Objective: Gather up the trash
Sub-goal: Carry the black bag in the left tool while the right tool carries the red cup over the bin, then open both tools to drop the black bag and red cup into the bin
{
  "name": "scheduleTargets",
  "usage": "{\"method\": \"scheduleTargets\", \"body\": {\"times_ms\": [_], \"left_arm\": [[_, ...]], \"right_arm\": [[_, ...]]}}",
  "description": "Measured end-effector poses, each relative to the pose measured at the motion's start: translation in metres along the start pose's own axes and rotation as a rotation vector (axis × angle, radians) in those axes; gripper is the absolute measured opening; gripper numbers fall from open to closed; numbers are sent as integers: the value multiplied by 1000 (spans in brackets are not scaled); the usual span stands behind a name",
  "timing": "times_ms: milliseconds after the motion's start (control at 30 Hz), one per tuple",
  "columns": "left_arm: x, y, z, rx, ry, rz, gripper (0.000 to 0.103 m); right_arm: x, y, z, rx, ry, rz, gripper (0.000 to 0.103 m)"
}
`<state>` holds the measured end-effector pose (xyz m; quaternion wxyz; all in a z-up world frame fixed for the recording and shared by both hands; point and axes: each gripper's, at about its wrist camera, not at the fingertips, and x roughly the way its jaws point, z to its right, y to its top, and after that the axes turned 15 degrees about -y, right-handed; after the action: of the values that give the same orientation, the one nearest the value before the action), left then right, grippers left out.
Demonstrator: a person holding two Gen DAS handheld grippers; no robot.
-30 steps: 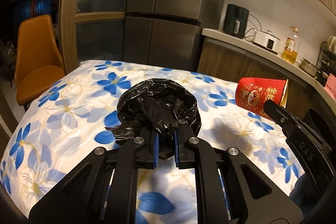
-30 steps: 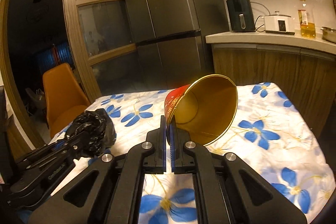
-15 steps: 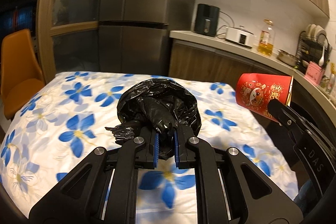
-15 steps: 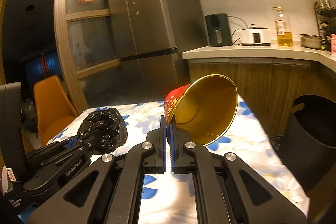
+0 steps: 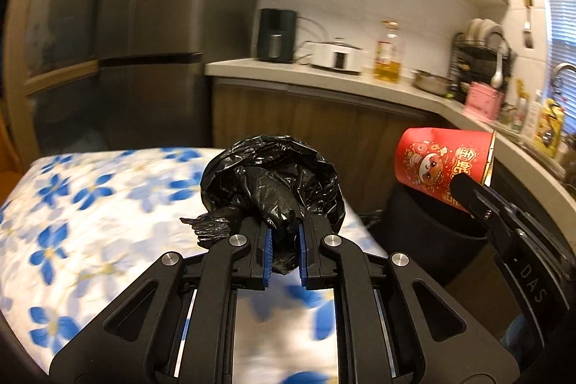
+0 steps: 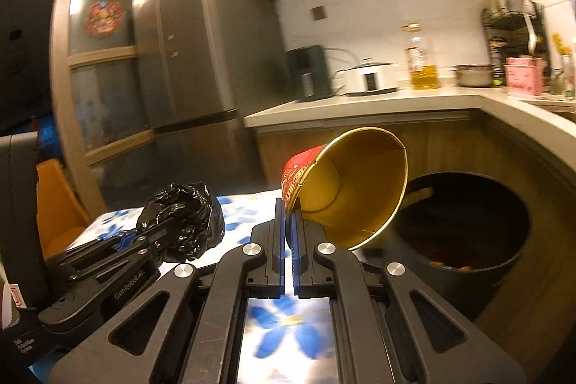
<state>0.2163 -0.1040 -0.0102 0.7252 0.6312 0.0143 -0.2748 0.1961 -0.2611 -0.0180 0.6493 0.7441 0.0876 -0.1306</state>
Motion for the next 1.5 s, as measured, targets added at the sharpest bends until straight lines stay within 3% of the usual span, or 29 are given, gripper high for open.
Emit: {"method": "scheduleTargets", "body": {"times_ms": [467,933,1000,1033,1100,1233,1333,1433,1500], "left_arm": [[74,15,107,135,-221,9,10],[126,12,126,143,-305,-39,11],[132,11,129,148,-308,-47,12],[135,10,130,152,-314,-54,14],[142,8,131,162,-308,-65,21],[151,3,126,135,-323,-95,51],[152,0,122,123,-312,-93,65],[149,-3,117,105,-337,-99,71],[148,-6,116,104,-351,-105,72]], "right_arm": [[20,10,98,88,-194,-2,4],[48,5,130,115,-230,-51,4],[51,3,133,124,-225,-63,19],[52,3,135,133,-226,-64,26],[54,3,141,146,-234,-73,28],[51,3,149,171,-259,-71,43],[44,3,153,188,-271,-61,56],[39,2,153,196,-279,-57,65],[36,0,152,201,-276,-57,67]]}}
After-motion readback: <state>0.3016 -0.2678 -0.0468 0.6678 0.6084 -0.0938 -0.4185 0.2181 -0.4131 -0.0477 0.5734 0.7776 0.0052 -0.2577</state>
